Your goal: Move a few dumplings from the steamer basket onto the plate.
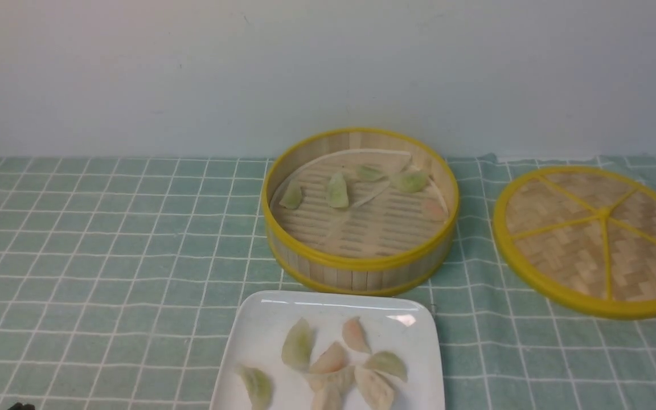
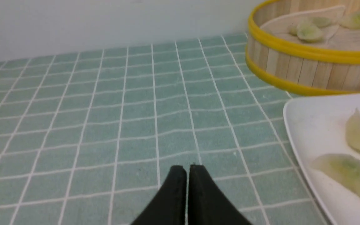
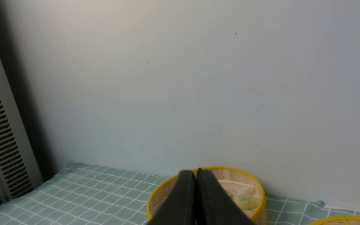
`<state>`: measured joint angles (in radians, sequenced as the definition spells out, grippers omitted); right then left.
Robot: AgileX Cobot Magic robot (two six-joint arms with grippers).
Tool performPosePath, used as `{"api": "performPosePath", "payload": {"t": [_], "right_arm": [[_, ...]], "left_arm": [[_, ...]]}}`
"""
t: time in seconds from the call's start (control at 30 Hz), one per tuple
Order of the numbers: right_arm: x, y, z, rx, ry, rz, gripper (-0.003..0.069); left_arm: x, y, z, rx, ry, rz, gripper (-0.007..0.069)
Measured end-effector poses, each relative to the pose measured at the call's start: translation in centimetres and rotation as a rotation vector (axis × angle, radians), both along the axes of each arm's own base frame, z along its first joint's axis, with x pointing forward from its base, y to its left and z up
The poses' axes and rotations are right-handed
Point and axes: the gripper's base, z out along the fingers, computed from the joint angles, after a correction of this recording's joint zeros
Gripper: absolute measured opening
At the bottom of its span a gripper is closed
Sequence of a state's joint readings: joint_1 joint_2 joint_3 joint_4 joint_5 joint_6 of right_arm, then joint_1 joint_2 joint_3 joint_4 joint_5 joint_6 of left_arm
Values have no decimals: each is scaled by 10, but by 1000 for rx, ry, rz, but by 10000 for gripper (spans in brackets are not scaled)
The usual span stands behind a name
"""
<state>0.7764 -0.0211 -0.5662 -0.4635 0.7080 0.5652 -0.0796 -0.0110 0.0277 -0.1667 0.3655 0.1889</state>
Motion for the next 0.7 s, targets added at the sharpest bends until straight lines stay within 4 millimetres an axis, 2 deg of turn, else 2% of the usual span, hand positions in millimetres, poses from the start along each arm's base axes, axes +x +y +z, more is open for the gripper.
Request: {"api": "performPosePath", "payload": {"t": [0.7], "right_arm": [[0,0,0,-1,-1,-1,-15]], "left_arm": [[0,0,-1,0,9,-1,-6]]}}
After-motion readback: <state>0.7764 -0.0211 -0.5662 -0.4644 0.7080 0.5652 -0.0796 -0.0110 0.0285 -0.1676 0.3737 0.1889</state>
